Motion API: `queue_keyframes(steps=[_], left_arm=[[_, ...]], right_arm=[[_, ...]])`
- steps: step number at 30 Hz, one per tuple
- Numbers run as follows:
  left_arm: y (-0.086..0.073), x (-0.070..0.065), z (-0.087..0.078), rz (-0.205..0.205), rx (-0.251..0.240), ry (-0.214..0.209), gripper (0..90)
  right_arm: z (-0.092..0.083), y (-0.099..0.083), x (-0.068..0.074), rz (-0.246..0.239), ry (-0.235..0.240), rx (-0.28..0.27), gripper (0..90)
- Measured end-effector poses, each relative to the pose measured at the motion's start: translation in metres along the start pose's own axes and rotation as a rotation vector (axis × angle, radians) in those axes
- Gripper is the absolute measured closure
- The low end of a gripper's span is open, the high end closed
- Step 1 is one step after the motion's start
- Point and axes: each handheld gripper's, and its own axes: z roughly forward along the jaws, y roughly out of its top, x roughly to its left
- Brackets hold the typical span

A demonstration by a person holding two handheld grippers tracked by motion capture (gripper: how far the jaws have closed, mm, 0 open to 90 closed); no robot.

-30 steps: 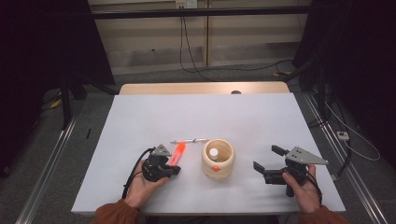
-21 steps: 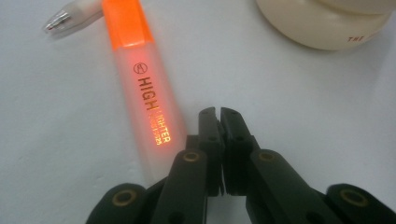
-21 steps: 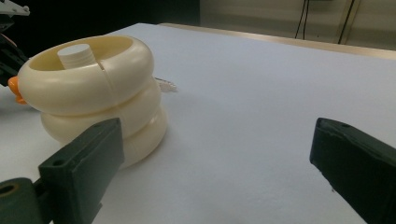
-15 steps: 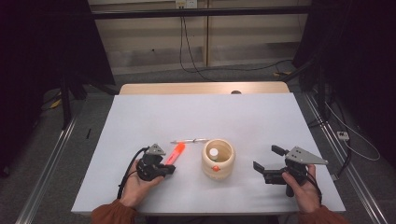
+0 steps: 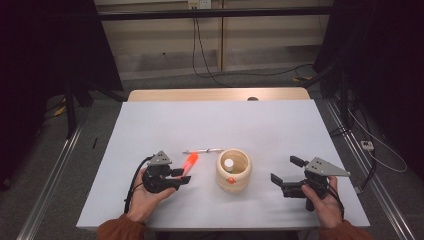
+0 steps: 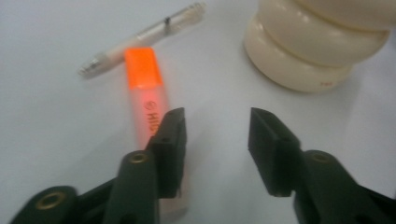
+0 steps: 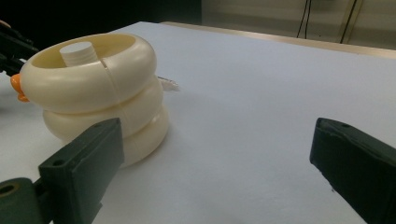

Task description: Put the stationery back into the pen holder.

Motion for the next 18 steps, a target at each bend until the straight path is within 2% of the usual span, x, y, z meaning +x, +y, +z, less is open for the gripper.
queue_keyframes(steps=[1,4,8,10,14,18], left_arm=[[0.000,0.001,-0.001,-0.006,-0.021,0.011,49.1],[0.001,0.004,-0.002,-0.024,-0.041,0.045,26.9],[0.001,0.007,-0.003,-0.054,-0.055,0.080,9.2],[0.002,0.009,-0.005,-0.048,-0.057,0.081,5.8],[0.007,0.012,-0.013,-0.044,-0.078,0.086,5.8],[0.010,0.019,-0.018,-0.070,-0.081,0.108,6.4]], right_arm=[[0.000,0.000,0.000,0.000,0.000,-0.001,2.7],[0.000,0.000,0.000,0.003,-0.001,0.002,2.7],[0.000,0.000,0.000,0.004,-0.002,0.001,2.7],[0.000,0.000,0.000,0.004,-0.002,0.001,2.7],[-0.001,0.000,-0.001,0.005,-0.002,0.001,2.7],[-0.001,0.000,-0.001,0.004,-0.005,-0.003,2.7]])
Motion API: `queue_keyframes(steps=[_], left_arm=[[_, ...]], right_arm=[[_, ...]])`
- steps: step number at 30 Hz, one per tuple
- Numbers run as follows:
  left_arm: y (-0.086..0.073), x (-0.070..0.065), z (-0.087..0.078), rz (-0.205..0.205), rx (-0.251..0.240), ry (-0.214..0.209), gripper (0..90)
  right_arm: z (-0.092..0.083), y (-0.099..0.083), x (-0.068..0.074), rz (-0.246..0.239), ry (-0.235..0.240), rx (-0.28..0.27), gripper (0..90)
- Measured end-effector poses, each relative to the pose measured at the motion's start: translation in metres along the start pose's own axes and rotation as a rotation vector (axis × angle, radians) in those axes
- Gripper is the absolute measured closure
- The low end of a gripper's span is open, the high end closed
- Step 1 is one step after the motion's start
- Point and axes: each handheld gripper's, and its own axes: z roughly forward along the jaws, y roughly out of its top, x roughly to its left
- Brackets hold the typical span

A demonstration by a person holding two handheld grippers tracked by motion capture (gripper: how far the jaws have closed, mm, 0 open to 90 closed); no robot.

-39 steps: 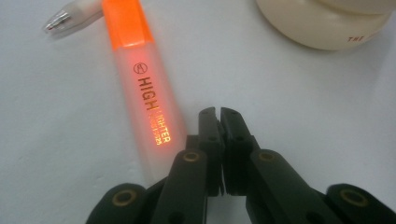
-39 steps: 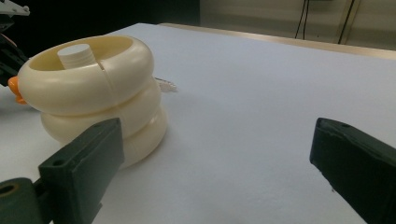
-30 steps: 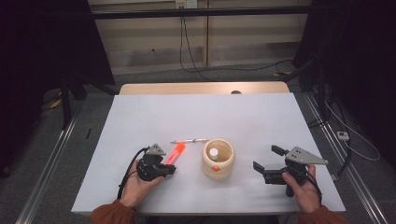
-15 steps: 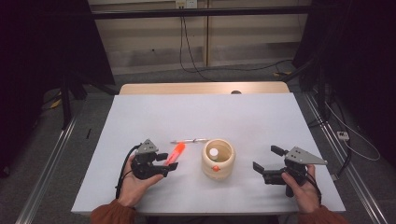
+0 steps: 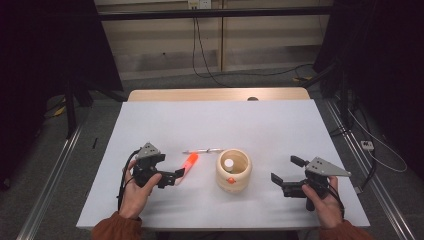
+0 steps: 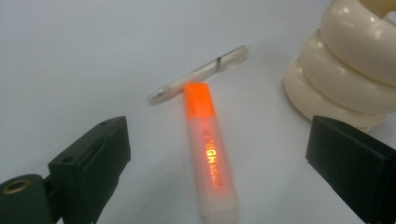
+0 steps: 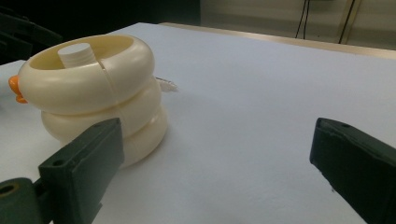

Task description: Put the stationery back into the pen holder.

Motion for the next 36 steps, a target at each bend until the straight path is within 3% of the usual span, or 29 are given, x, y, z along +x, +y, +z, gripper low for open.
queue_keyframes(steps=[4,8,11,18,21,26,30,36], left_arm=[[0.004,0.008,0.000,-0.014,0.039,-0.010,8.4],[0.007,0.008,0.003,0.015,0.063,0.012,9.4],[0.010,0.007,0.009,0.031,0.111,0.006,9.7],[0.018,0.006,0.022,0.027,0.206,0.008,8.7],[0.022,0.007,0.025,0.035,0.214,0.017,8.8],[0.028,0.005,0.038,0.046,0.256,0.012,10.3],[0.035,0.002,0.051,0.064,0.321,0.024,13.9],[0.044,-0.002,0.066,0.072,0.369,0.043,16.8]], right_arm=[[0.000,0.000,0.000,-0.001,0.002,0.001,2.7],[0.000,0.000,0.000,-0.003,0.000,0.000,2.7],[0.000,0.000,0.000,-0.002,0.001,0.000,2.7],[0.000,0.000,0.000,-0.002,0.002,-0.001,2.7],[0.000,0.000,0.000,0.000,0.002,0.000,2.7],[0.000,0.000,0.000,-0.001,0.002,0.001,2.7],[0.000,0.000,0.000,0.001,0.003,0.003,2.7],[0.000,0.000,0.000,0.002,0.004,0.003,2.7]])
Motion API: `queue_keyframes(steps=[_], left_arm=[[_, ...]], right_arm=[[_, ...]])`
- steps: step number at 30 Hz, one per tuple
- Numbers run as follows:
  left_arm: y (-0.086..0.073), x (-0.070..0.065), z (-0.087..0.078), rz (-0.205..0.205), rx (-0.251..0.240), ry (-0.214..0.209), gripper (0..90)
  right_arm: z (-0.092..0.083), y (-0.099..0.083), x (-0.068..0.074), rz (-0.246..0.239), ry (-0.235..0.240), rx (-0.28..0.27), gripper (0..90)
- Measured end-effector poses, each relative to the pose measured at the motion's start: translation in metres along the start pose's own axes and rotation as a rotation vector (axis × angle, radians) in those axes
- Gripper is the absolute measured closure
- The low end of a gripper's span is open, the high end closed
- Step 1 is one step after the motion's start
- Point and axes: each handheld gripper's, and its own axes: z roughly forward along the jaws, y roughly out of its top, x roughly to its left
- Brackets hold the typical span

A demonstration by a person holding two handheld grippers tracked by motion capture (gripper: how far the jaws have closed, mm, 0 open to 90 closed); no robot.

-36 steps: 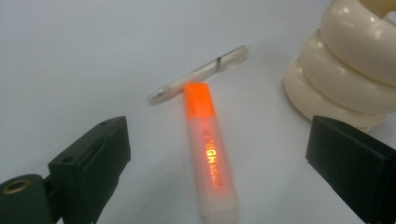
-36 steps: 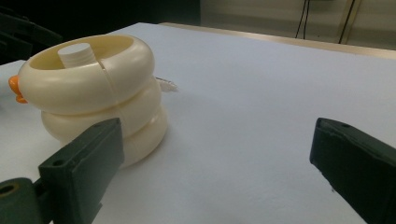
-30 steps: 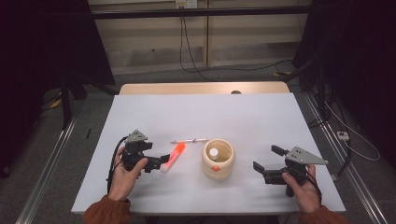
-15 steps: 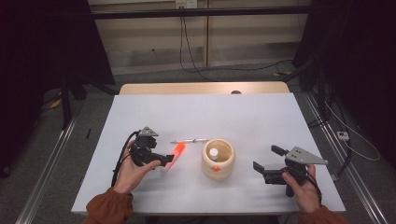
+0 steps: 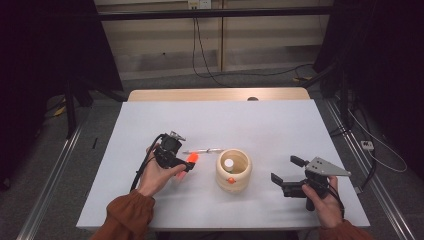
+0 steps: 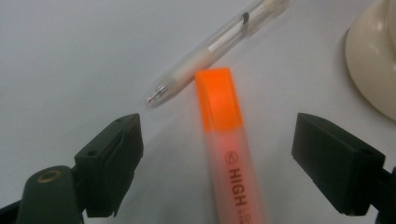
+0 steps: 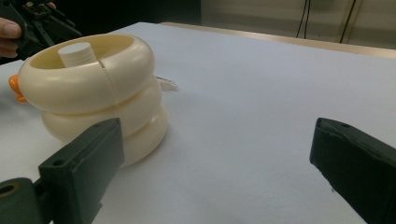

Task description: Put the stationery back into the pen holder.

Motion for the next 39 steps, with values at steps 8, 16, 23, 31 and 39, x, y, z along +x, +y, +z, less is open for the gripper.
queue_keyframes(steps=[8,16,23,31,39], left_arm=[[0.008,-0.004,0.013,-0.001,0.037,0.006,34.7],[0.008,-0.005,0.019,-0.003,0.070,0.006,47.2],[0.008,-0.007,0.021,0.014,0.081,0.038,56.4],[0.008,-0.012,0.022,0.037,0.090,0.054,64.1],[0.010,-0.013,0.022,0.027,0.104,0.045,67.1]], right_arm=[[0.000,0.000,0.000,-0.002,0.001,0.003,2.7],[0.000,0.000,0.000,-0.002,0.002,0.003,2.8],[0.000,0.000,0.000,-0.003,0.005,0.003,2.7],[0.000,0.000,0.000,-0.005,0.006,0.002,2.7],[0.001,0.000,0.000,-0.006,0.009,0.004,2.7]])
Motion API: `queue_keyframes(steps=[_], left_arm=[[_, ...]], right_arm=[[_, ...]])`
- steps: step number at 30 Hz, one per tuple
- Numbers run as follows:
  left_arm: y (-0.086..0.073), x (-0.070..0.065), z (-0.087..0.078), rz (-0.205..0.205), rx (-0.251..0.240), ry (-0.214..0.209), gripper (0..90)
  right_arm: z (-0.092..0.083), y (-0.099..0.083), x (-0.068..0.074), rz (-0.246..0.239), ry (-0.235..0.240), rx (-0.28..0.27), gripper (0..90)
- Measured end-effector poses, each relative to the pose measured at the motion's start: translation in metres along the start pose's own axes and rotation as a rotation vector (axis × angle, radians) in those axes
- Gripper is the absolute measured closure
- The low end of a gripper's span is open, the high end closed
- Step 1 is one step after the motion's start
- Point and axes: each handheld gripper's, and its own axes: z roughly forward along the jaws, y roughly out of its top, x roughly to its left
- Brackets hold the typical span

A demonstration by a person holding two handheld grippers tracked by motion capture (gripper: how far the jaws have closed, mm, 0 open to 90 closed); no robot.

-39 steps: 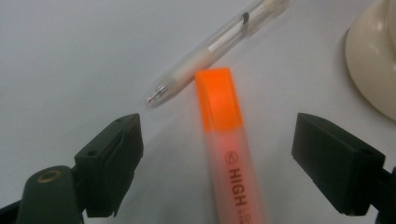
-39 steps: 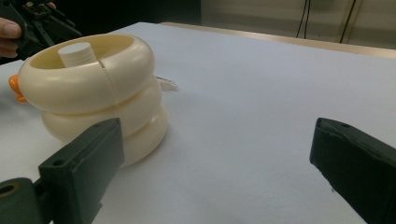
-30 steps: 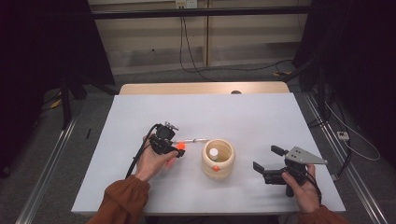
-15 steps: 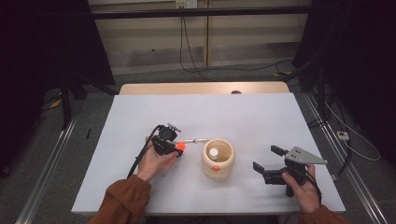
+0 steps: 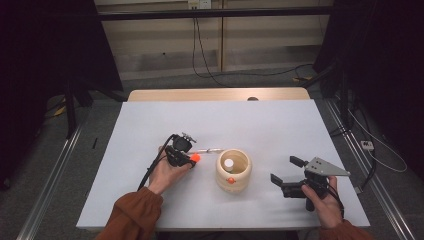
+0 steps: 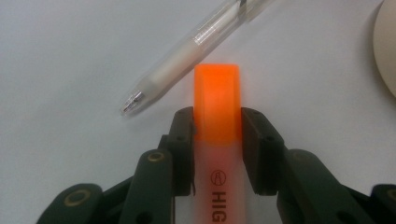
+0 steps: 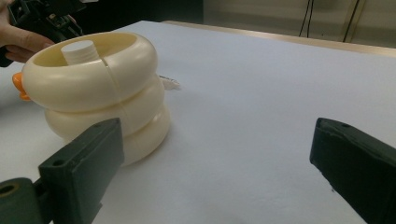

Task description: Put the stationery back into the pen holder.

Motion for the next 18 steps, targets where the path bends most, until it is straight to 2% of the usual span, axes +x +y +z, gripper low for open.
queue_keyframes(steps=[3,8,13,14,18], left_arm=[[-0.0004,0.0011,-0.0001,-0.008,-0.006,-0.002,67.2],[-0.0012,0.0049,-0.0009,-0.028,-0.018,-0.030,67.2],[-0.0017,0.0052,-0.0037,-0.025,-0.035,-0.047,67.2],[-0.0018,0.0047,-0.0045,-0.024,-0.047,-0.038,67.2],[-0.0019,0.0046,-0.0096,-0.018,-0.078,-0.044,67.2]], right_arm=[[-0.0001,0.0000,-0.0001,0.000,0.000,0.000,2.7],[-0.0001,-0.0001,-0.0004,0.001,0.000,0.001,2.7],[-0.0004,0.0001,-0.0005,0.003,-0.002,-0.001,2.7],[-0.0004,0.0001,-0.0005,0.003,-0.002,-0.001,2.7],[-0.0006,0.0001,-0.0007,0.003,-0.002,-0.002,2.8]])
